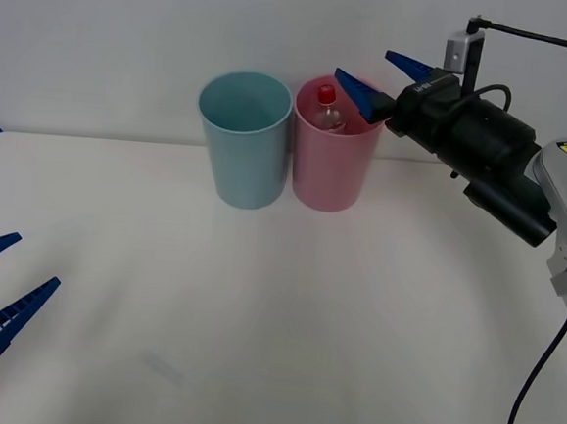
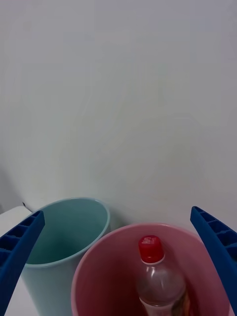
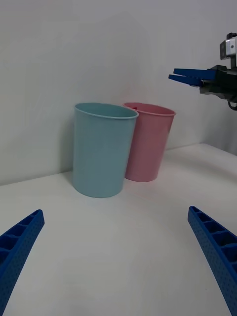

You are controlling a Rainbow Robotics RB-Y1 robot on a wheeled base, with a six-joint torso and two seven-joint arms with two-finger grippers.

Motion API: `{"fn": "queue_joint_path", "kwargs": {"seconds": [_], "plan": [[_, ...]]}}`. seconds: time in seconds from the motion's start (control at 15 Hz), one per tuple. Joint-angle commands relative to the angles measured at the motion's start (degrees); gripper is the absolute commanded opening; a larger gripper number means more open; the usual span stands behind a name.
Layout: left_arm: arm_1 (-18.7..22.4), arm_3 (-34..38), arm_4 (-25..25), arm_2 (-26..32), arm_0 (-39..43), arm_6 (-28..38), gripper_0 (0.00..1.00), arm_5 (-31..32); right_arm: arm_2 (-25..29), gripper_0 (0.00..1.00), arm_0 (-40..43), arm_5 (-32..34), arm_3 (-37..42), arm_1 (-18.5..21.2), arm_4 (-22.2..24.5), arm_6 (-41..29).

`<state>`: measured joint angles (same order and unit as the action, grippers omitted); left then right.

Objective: Grasp the object on the table and drop it into the matching bin: aluminum can to the light blue bin, PET bottle to the pink bin.

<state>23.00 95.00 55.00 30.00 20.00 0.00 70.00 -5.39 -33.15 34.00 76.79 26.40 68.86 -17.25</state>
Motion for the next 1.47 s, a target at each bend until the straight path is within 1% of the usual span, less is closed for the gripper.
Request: {"fn": "queue_joint_path", "kwargs": {"seconds": [0.07, 0.33, 0.53, 0.67, 0.87, 1.07, 1.47], "plan": [[0.0, 0.0, 0.0, 0.0, 0.0, 0.0, 1.0, 0.0, 1.5, 1.0, 6.2, 0.2, 6.3, 1.5, -0.3, 0.1], [0.0, 0.0, 0.0, 0.0, 0.0, 0.0, 1.0, 0.0, 5.3, 1.0, 15.8, 1.3, 13.8, 3.3, -0.3, 1.3], [0.0, 0.0, 0.0, 0.0, 0.0, 0.0, 1.0, 0.0, 10.0, 1.0, 21.4, 5.6, 16.8, 3.3, -0.3, 3.5], [0.0, 0.0, 0.0, 0.0, 0.0, 0.0, 1.0, 0.0, 12.4, 1.0, 24.8, 7.0, 17.2, 3.4, -1.9, 9.9], [0.0, 0.0, 0.0, 0.0, 0.0, 0.0, 1.0, 0.0, 15.5, 1.0, 30.0, 9.6, 17.2, 3.3, -4.4, 17.2], [0.0, 0.0, 0.0, 0.0, 0.0, 0.0, 1.0, 0.0, 18.4, 1.0, 34.8, 13.9, 17.3, 3.3, -6.7, 21.1], [0.0, 0.0, 0.0, 0.0, 0.0, 0.0, 1.0, 0.0, 25.6, 1.0, 45.0, 25.0, 18.3, 3.3, -10.3, 20.2]]}}
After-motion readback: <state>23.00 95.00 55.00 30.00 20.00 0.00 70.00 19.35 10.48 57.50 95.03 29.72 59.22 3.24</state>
